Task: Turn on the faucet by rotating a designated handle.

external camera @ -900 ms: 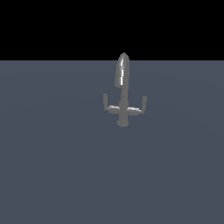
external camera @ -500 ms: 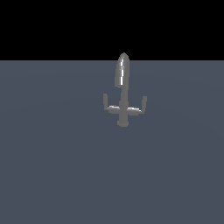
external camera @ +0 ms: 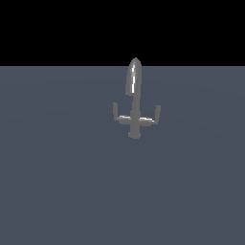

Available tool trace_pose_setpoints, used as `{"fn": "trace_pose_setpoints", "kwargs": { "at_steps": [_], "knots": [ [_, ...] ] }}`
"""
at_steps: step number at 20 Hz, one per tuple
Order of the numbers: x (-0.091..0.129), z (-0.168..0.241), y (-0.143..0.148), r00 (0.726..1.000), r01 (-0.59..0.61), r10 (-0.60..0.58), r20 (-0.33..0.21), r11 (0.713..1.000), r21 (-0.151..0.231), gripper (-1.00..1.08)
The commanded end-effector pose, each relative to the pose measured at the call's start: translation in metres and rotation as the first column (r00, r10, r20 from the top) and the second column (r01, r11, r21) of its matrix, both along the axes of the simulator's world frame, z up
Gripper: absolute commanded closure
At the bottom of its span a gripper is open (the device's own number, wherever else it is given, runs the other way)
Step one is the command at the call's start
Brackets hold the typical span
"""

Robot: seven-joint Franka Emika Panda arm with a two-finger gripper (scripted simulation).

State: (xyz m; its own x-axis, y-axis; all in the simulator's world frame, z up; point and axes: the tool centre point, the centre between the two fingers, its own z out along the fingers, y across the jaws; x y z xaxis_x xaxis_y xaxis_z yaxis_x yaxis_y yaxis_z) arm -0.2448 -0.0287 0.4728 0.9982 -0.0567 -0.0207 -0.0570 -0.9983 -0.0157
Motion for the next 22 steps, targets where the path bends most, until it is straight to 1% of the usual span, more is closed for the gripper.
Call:
{"fn": "trace_pose_setpoints", "kwargs": {
  "at_steps": [1, 7, 12, 14, 17, 19, 22],
  "knots": [
    [0.002, 0.0, -0.001, 1.0, -0.019, 0.019, -0.006, 1.0, -0.007, 1.08],
    [0.011, -0.001, -0.004, 0.994, -0.108, 0.107, -0.035, 0.993, -0.037, 1.08],
    [0.023, -0.002, -0.008, 0.973, -0.222, 0.217, -0.078, 0.973, -0.067, 1.08],
    [0.03, -0.003, -0.01, 0.958, -0.278, 0.269, -0.102, 0.957, -0.079, 1.08],
    [0.039, -0.005, -0.012, 0.926, -0.363, 0.349, -0.141, 0.927, -0.092, 1.08],
    [0.046, -0.006, -0.014, 0.901, -0.419, 0.4, -0.169, 0.903, -0.097, 1.08],
    [0.057, -0.008, -0.016, 0.856, -0.5, 0.473, -0.211, 0.86, -0.099, 1.08]
  ]
}}
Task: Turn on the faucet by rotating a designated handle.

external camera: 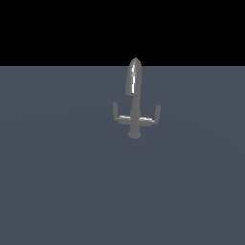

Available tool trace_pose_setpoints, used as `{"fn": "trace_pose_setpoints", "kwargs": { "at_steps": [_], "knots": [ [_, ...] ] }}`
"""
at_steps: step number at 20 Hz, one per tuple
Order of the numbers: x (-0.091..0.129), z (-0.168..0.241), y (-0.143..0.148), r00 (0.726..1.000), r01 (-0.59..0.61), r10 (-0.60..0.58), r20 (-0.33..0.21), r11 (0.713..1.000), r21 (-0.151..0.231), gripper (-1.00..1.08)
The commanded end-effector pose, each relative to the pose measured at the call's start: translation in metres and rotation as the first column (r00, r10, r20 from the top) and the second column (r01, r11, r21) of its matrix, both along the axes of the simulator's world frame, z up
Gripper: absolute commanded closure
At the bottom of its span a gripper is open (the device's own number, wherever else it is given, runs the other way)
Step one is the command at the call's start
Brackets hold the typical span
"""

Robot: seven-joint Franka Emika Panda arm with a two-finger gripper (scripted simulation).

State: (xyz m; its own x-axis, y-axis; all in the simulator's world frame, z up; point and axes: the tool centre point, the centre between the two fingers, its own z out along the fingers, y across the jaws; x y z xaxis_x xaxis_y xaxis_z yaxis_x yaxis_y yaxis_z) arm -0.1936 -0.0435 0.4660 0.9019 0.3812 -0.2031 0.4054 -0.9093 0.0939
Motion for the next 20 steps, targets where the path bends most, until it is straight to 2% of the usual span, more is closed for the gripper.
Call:
{"fn": "trace_pose_setpoints", "kwargs": {
  "at_steps": [1, 5, 10, 15, 20],
  "knots": [
    [0.009, -0.002, -0.002, 0.997, -0.074, 0.074, -0.033, 0.997, -0.017, 1.08],
    [0.023, -0.005, -0.004, 0.978, -0.19, 0.187, -0.089, 0.981, -0.036, 1.08],
    [0.041, -0.01, -0.007, 0.933, -0.331, 0.32, -0.166, 0.943, -0.044, 1.08],
    [0.06, -0.017, -0.008, 0.863, -0.463, 0.441, -0.245, 0.886, -0.036, 1.08],
    [0.078, -0.024, -0.009, 0.771, -0.582, 0.548, -0.324, 0.813, -0.01, 1.08]
  ]
}}
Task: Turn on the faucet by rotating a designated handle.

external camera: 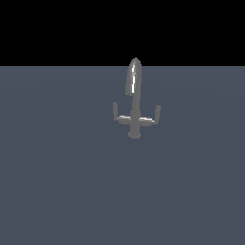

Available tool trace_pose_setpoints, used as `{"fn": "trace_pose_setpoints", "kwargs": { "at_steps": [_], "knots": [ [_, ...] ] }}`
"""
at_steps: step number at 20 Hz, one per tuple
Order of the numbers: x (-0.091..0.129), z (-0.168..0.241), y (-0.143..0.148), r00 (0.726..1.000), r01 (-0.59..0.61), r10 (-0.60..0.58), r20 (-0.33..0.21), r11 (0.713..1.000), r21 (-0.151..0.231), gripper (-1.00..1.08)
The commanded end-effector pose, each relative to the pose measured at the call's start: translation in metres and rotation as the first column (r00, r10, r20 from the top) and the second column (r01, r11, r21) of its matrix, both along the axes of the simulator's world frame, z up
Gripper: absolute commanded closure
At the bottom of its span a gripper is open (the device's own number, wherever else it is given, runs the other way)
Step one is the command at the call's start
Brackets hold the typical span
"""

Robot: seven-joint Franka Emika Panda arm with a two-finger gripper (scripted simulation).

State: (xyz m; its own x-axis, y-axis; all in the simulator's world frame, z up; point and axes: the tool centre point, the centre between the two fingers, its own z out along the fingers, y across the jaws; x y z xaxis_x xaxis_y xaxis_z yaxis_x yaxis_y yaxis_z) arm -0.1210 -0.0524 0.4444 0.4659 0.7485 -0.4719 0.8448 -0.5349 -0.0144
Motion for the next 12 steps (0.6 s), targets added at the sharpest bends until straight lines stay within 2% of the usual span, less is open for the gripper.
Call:
{"fn": "trace_pose_setpoints", "kwargs": {
  "at_steps": [1, 6, 12],
  "knots": [
    [0.01, -0.004, 0.0, 0.997, -0.07, 0.069, -0.044, 0.998, -0.008, 1.08],
    [0.029, -0.013, 0.0, 0.97, -0.203, 0.2, -0.135, 0.979, -0.013, 1.08],
    [0.051, -0.025, 0.001, 0.906, -0.353, 0.343, -0.248, 0.936, 0.003, 1.08]
  ]
}}
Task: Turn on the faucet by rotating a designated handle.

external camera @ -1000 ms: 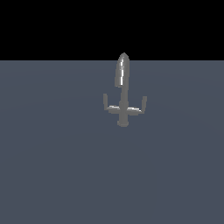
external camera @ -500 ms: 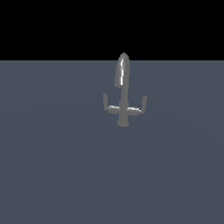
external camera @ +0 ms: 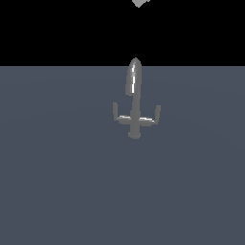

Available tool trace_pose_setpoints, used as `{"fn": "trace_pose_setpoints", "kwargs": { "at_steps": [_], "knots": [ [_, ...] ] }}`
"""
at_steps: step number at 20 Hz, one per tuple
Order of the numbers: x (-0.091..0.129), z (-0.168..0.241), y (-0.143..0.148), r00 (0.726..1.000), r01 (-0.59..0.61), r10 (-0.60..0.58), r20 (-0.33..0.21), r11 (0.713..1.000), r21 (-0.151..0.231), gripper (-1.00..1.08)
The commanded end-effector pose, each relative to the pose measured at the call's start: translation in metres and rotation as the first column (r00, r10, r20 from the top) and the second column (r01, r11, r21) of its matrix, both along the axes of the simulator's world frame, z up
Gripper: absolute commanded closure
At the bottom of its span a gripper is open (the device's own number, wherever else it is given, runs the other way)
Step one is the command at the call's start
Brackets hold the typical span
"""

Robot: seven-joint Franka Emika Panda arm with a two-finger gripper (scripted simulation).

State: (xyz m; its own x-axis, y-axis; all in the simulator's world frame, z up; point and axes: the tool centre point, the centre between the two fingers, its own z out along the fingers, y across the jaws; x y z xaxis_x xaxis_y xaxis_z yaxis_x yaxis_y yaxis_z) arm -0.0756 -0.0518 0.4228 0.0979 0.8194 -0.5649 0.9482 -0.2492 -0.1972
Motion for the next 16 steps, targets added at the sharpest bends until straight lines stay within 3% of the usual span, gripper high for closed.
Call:
{"fn": "trace_pose_setpoints", "kwargs": {
  "at_steps": [1, 8, 16],
  "knots": [
    [0.01, -0.005, 0.001, 0.997, -0.065, 0.065, -0.05, 0.998, -0.005, 1.08],
    [0.036, -0.022, 0.003, 0.953, -0.236, 0.232, -0.193, 0.972, 0.002, 1.08],
    [0.064, -0.044, 0.008, 0.847, -0.407, 0.395, -0.356, 0.912, 0.045, 1.08]
  ]
}}
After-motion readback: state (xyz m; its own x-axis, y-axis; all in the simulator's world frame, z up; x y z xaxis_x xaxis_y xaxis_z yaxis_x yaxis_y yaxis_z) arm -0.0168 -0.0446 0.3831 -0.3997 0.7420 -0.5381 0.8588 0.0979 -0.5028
